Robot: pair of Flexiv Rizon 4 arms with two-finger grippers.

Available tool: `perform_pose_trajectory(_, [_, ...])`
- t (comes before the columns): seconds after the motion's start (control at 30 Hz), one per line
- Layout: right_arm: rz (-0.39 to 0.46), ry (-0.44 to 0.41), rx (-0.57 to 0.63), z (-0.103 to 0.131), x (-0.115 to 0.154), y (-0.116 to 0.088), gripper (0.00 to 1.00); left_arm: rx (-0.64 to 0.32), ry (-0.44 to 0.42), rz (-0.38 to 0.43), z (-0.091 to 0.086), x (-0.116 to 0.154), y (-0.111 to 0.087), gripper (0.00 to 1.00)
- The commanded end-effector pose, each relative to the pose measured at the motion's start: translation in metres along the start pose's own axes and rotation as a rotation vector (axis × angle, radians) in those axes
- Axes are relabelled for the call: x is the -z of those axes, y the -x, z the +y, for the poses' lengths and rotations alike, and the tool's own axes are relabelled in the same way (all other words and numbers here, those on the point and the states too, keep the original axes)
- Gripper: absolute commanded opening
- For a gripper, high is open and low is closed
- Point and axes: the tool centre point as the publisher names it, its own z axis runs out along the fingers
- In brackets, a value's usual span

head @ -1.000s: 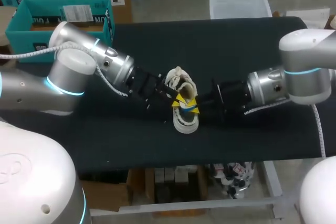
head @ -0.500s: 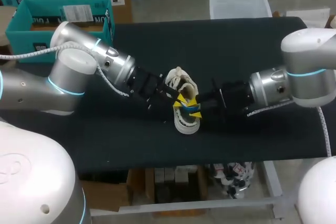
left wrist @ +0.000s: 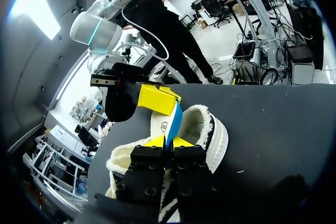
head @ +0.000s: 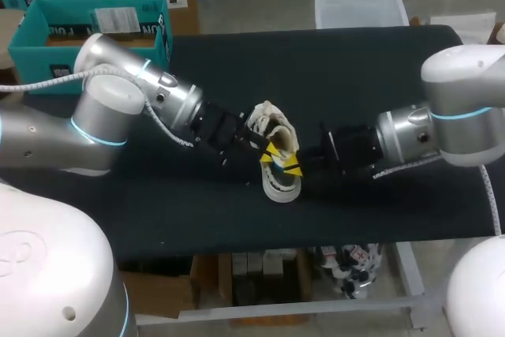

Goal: Open the shoe tongue, take the insole out of the shoe, put the insole back into the shoe, and pack the shoe into the shoebox

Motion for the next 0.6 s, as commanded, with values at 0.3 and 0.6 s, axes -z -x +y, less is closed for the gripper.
perform_pose_trajectory(0.3, [-0.026, -0.006, -0.011, 0.008, -0.004, -0.002, 0.0, -0.048, 0.015, 0.019, -0.027, 0.014, -0.003, 0.6])
perform_pose_trajectory(0.6, [-0.088, 0.015, -0.062, 0.015, -0.012, 0.005, 0.0, -0.035, 0.019, 0.013, -0.031, 0.032, -0.004, 0.78])
